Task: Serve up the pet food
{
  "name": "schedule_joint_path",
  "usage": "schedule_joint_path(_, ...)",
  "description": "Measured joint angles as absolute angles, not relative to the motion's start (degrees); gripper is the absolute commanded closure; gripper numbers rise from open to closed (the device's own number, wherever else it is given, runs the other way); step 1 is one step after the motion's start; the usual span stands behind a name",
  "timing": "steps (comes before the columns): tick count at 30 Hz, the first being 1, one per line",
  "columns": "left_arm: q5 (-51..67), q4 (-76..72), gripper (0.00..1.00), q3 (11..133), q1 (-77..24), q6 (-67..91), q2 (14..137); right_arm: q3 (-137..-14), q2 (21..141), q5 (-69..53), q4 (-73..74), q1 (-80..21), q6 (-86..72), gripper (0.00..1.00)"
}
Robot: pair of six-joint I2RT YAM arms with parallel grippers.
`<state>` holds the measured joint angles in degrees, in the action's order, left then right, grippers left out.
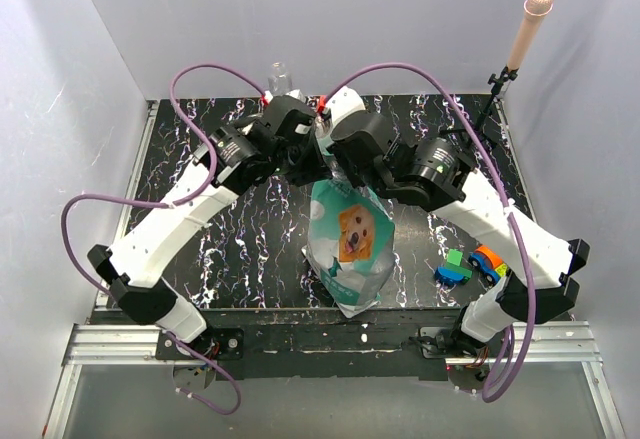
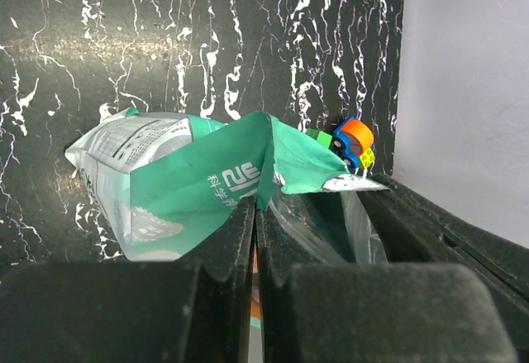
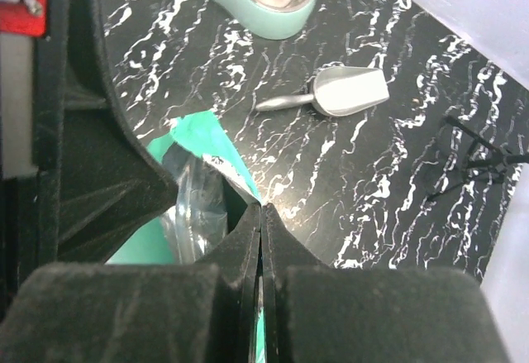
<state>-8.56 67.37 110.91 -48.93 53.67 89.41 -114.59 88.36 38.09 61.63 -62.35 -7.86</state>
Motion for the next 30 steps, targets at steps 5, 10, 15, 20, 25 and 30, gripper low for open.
schedule_joint_path(5,-4.9,62.4,1.00,106.5,-47.9,52.9,85.5,-114.8,86.7,29.4,61.6,-61.8,-7.7,0.84)
schedule_joint_path(10,-0.7,57.3,1.00,104.7,-47.2,53.1,83.0,-113.5,84.2,25.7,62.2,-61.5,-10.4,0.75)
schedule_joint_path(15,1.1,56.4,1.00,104.6,-46.9,53.3,83.0,-110.7,81.4,24.8,63.7,-61.5,-12.5,0.71)
schedule_joint_path(20,1.3,57.0,1.00,105.0,-46.9,53.3,83.2,-107.7,79.6,23.6,64.2,-61.5,-14.5,0.67)
schedule_joint_path(25,2.2,58.3,1.00,106.0,-47.0,53.3,84.0,-103.9,77.1,20.5,65.1,-61.5,-16.4,0.67)
schedule_joint_path(30,3.2,58.4,1.00,106.0,-47.1,53.6,84.0,-103.2,75.3,15.2,66.2,-61.5,-18.3,0.80)
